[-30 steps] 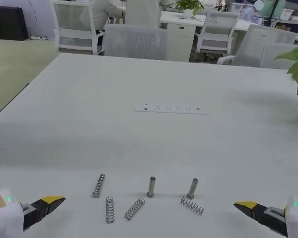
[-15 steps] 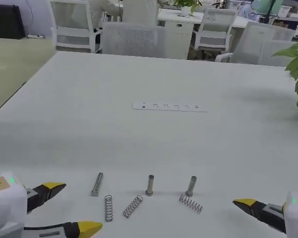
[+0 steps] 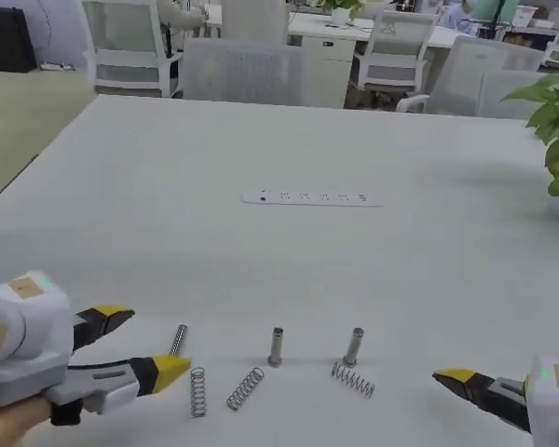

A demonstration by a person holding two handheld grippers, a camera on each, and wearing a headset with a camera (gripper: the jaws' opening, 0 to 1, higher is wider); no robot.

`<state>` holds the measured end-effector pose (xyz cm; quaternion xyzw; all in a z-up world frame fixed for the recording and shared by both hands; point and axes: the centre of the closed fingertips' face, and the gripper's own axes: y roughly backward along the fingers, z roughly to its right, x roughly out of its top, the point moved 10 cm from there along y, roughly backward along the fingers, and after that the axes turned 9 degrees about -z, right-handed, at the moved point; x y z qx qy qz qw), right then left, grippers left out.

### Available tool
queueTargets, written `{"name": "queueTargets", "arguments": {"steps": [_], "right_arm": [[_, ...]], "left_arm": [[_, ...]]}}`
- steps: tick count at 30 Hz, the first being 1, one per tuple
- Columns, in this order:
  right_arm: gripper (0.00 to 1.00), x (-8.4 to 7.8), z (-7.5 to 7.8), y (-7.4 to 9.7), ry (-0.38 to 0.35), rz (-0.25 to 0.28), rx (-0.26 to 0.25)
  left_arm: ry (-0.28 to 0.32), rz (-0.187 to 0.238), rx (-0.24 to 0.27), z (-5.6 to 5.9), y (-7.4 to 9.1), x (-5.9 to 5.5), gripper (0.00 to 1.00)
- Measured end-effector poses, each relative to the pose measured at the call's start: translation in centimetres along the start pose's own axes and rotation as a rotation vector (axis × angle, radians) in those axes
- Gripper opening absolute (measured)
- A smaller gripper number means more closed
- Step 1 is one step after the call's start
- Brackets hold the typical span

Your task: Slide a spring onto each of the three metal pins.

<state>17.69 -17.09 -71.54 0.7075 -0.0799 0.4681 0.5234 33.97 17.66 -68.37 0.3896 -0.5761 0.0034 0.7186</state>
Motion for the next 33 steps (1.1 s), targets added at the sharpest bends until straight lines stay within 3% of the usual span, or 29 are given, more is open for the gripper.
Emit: {"name": "queueTargets", "arguments": {"steps": [7, 12, 24, 33], "right_arm": [[0.8, 0.0, 0.1, 0.0, -0.004, 0.003, 0.0], [0.8, 0.0, 0.0, 0.0, -0.006, 0.0, 0.0], [0.8, -0.1, 0.1, 0.0, -0.005, -0.007, 0.0], [0.8, -0.1, 0.0, 0.0, -0.003, -0.011, 0.002]], "left_arm": [[0.019, -0.022, 0.031, -1.0, -1.4, 0.8, 0.42], [0.006, -0.059, 0.04, -1.0, -2.6, 1.0, 0.37], [-0.046, -0.177, 0.071, -1.2, -5.0, 0.9, 0.26], [-0.028, -0.245, 0.084, -1.4, -5.9, 1.1, 0.17]]}}
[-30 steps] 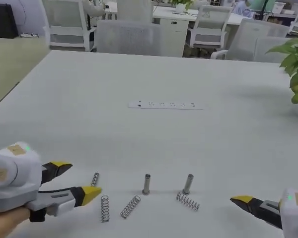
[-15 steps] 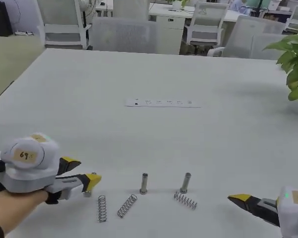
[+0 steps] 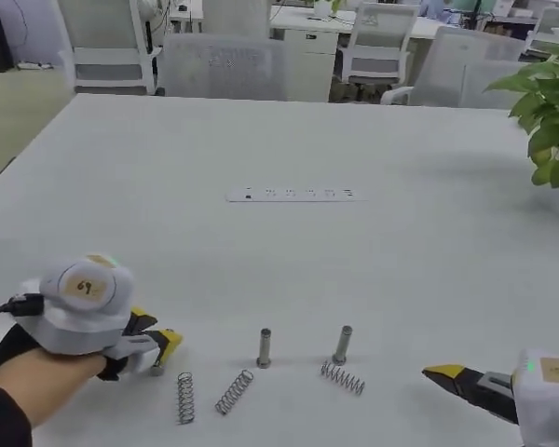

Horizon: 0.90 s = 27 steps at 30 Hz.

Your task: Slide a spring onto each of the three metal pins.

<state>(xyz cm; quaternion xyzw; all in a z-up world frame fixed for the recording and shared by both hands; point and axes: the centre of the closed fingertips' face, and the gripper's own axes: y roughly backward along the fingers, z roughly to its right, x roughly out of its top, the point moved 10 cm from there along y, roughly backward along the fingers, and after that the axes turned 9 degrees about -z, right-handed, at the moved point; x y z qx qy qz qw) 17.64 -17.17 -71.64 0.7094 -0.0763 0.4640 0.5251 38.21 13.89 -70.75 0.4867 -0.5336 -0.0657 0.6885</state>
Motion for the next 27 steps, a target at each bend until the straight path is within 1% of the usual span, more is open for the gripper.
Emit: {"name": "queueTargets", "arguments": {"steps": [1, 2, 5, 9, 11, 13, 21, 27], "right_arm": [[0.8, 0.0, 0.0, 0.0, 0.0, 0.0, 0.0], [0.8, 0.0, 0.0, 0.0, 0.0, 0.0, 0.001], [0.8, 0.0, 0.0, -0.1, 0.001, -0.004, 0.002], [0.8, -0.1, -0.1, -0.1, 0.01, -0.013, 0.002], [0.8, -0.1, -0.1, -0.2, 0.009, -0.016, 0.002], [0.8, -0.1, -0.1, -0.2, 0.01, -0.015, 0.001], [0.8, -0.1, -0.1, -0.2, 0.017, -0.024, -0.006], [0.79, -0.1, 0.0, -0.2, 0.017, -0.028, -0.009]], "left_arm": [[0.003, -0.007, 0.001, 0.0, -0.1, 0.0, 0.17], [0.006, -0.025, 0.002, -0.1, -0.2, 0.0, 0.17], [0.007, -0.043, -0.002, 0.0, -0.4, 0.0, 0.17], [0.016, -0.067, 0.002, -0.1, -0.5, 0.0, 0.14], [0.011, -0.074, 0.001, 0.0, -0.5, 0.0, 0.13], [-0.008, -0.087, 0.013, 0.0, -0.6, 0.0, 0.12], [-0.01, -0.11, 0.009, 0.0, -0.9, 0.2, 0.08], [-0.018, -0.116, 0.008, -0.1, -1.2, 0.3, 0.07]]}}
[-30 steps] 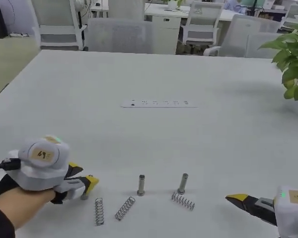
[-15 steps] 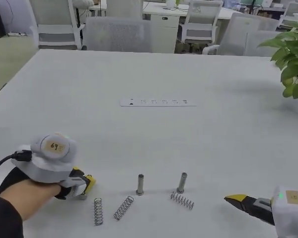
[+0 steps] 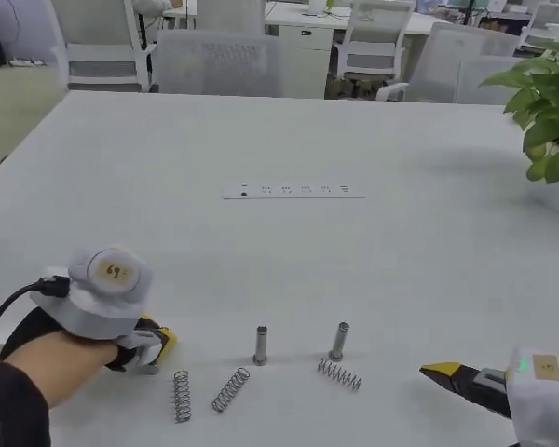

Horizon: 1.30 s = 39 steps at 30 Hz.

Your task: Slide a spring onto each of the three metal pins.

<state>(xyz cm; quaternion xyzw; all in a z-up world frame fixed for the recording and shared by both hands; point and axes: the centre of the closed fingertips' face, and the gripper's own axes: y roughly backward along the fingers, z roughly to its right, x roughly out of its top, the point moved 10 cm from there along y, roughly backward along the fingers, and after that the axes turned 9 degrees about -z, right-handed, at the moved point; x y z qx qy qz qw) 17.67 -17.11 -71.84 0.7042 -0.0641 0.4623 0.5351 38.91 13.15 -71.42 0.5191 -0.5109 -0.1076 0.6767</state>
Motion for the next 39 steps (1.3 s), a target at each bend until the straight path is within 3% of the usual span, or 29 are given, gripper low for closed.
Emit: {"name": "queueTargets", "arguments": {"steps": [24, 39], "right_arm": [[0.79, -0.01, 0.12, 0.1, -0.012, -0.001, -0.002], [0.79, -0.06, 0.26, 0.07, -0.013, -0.002, -0.001]], "left_arm": [[-0.058, -0.028, -0.003, 0.07, -0.19, 0.14, 0.01], [-0.012, -0.018, -0.014, 0.23, 0.38, 0.28, 0.0]]}}
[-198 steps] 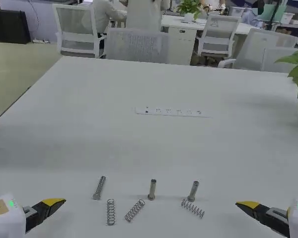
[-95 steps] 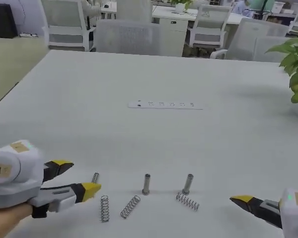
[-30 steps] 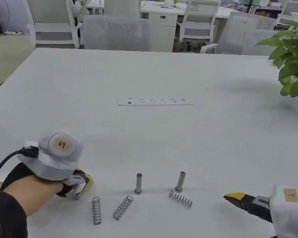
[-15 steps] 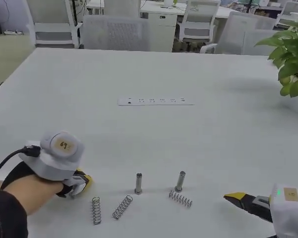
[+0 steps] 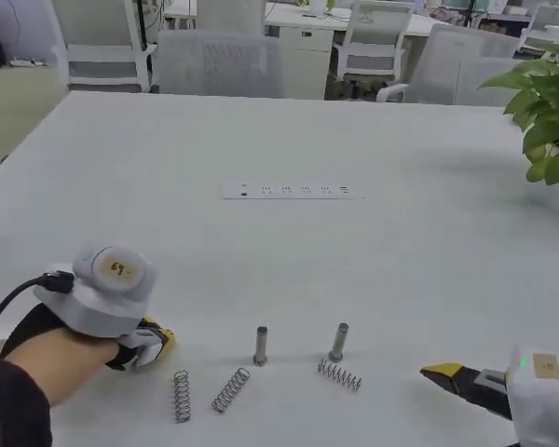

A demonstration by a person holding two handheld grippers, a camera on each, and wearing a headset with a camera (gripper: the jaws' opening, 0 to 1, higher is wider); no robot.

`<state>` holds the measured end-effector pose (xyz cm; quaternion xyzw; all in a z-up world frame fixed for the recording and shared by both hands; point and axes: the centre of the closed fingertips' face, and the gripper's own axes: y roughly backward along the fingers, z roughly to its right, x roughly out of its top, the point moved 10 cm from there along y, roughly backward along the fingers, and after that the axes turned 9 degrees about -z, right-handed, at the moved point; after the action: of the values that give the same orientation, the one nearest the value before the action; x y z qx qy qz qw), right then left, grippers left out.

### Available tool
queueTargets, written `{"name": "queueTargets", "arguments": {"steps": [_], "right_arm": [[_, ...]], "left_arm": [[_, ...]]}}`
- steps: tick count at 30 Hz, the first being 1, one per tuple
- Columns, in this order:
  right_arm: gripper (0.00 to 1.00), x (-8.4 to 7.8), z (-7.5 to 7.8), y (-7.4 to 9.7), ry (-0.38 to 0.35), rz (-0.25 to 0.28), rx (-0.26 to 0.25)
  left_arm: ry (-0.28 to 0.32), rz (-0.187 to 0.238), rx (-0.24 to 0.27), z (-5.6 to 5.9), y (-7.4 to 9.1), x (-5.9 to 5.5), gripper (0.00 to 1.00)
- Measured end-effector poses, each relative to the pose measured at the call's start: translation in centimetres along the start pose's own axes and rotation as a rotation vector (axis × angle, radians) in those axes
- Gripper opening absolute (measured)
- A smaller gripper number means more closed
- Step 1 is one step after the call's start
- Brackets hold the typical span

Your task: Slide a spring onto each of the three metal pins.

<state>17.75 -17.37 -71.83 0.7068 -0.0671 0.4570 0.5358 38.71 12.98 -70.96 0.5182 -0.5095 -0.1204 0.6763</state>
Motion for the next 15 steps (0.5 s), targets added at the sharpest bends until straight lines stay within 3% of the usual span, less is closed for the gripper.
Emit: {"name": "queueTargets", "arguments": {"steps": [15], "right_arm": [[0.78, 0.2, -0.2, 0.0, 0.015, -0.005, 0.005]], "left_arm": [[0.024, 0.042, -0.005, 0.5, 2.5, -0.5, 0.0]]}}
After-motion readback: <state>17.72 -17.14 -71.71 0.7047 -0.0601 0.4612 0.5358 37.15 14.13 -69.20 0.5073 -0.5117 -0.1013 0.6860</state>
